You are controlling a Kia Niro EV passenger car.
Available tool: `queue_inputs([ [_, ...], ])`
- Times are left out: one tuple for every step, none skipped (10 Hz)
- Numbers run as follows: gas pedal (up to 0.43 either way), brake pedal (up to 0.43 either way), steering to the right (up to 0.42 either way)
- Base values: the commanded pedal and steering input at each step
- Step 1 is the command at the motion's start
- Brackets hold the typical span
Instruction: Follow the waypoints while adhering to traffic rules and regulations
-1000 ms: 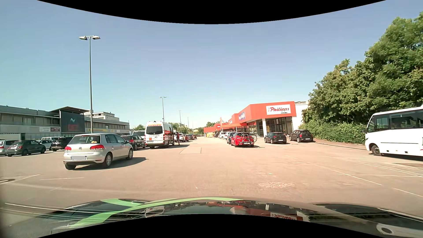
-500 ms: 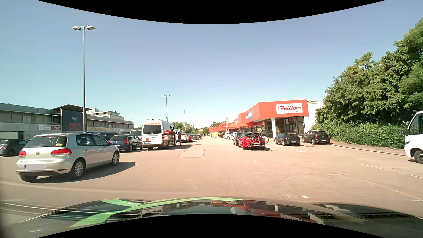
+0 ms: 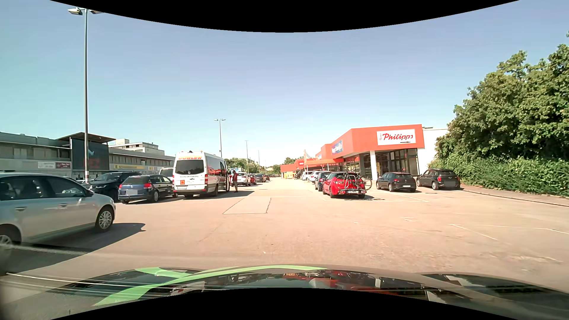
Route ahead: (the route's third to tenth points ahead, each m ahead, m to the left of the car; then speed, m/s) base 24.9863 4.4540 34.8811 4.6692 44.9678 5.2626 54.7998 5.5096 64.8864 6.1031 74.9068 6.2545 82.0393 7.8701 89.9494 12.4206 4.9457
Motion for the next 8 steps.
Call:
queue_inputs([
  [0.098, 0.000, -0.008],
  [0.098, 0.000, -0.009],
  [0.098, 0.000, -0.013],
  [0.098, 0.000, -0.014],
  [0.098, 0.000, -0.014],
  [0.098, 0.000, -0.014],
  [0.098, 0.000, -0.014],
  [0.098, 0.000, -0.014],
])
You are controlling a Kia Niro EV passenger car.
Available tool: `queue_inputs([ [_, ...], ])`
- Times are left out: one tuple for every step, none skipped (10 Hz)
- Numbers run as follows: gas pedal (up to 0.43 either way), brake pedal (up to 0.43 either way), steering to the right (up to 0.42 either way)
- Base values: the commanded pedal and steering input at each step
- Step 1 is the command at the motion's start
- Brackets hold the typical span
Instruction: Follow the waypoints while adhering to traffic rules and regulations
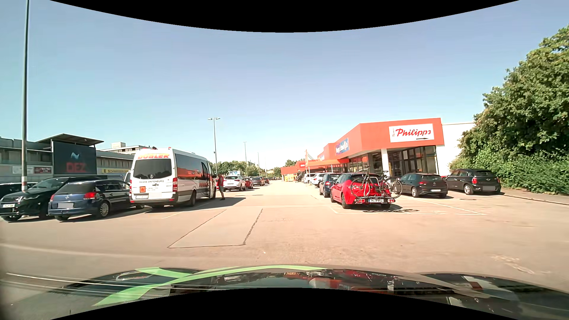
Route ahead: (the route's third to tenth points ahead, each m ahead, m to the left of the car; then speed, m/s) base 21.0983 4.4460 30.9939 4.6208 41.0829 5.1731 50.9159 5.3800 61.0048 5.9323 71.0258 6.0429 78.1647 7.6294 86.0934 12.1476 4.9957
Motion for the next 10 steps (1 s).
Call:
queue_inputs([
  [0.110, 0.000, -0.018],
  [0.110, 0.000, -0.022],
  [0.110, 0.000, -0.023],
  [0.110, 0.000, -0.023],
  [0.110, 0.000, -0.023],
  [0.110, 0.000, -0.022],
  [0.110, 0.000, -0.022],
  [0.110, 0.000, -0.022],
  [0.110, 0.000, -0.022],
  [0.110, 0.000, -0.022],
])
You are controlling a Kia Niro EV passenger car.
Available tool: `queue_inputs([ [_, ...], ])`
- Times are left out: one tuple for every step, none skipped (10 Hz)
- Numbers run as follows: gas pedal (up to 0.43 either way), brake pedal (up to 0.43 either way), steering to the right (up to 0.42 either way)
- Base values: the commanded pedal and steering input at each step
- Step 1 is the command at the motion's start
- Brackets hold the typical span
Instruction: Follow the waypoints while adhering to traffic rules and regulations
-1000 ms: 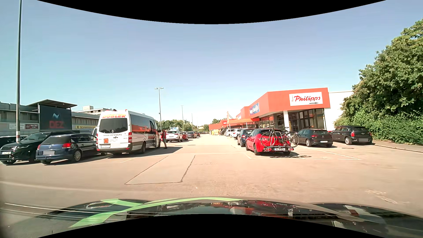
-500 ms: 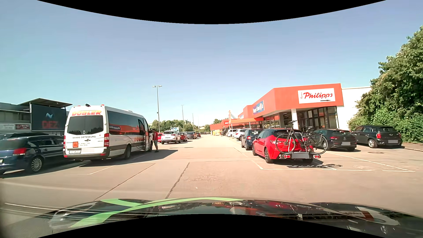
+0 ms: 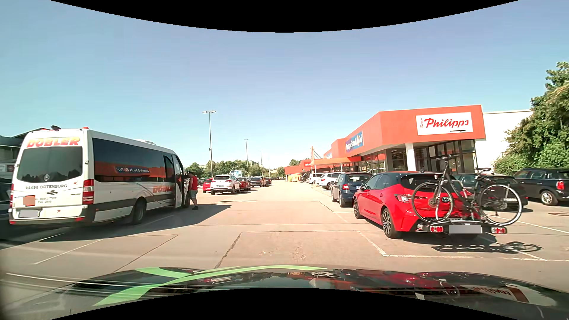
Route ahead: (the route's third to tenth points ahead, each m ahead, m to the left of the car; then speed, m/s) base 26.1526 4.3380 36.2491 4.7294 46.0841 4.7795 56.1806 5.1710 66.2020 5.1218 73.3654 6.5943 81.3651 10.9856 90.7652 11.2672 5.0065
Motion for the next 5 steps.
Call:
queue_inputs([
  [0.110, 0.000, -0.023],
  [0.110, 0.000, -0.024],
  [0.110, 0.000, -0.024],
  [0.110, 0.000, -0.024],
  [0.110, 0.000, -0.024],
])
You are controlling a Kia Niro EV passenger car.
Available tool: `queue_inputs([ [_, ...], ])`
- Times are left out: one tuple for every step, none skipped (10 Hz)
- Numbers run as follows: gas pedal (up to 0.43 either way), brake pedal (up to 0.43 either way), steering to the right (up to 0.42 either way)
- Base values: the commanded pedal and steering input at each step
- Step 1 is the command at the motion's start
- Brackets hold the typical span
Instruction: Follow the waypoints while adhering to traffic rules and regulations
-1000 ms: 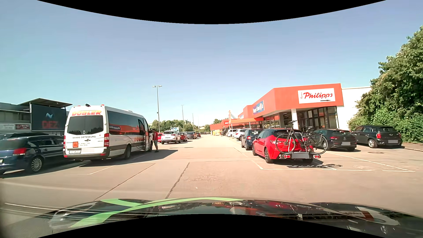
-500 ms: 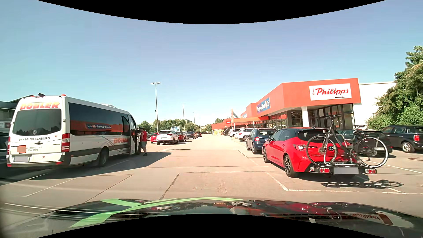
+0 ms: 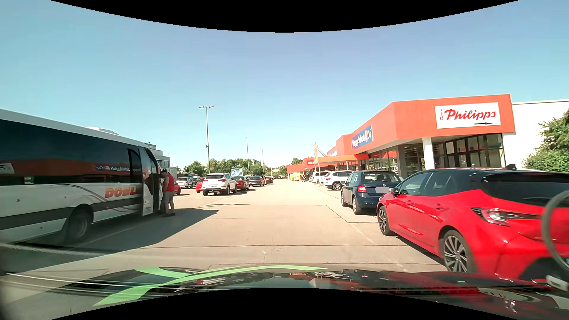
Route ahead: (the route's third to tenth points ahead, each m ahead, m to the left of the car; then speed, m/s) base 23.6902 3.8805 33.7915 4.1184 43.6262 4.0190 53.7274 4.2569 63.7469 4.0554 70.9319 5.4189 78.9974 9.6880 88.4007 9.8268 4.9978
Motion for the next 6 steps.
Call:
queue_inputs([
  [0.110, 0.000, -0.025],
  [0.110, 0.000, -0.025],
  [0.110, 0.000, -0.023],
  [0.110, 0.000, -0.019],
  [0.110, 0.000, -0.019],
  [0.110, 0.000, -0.018],
])
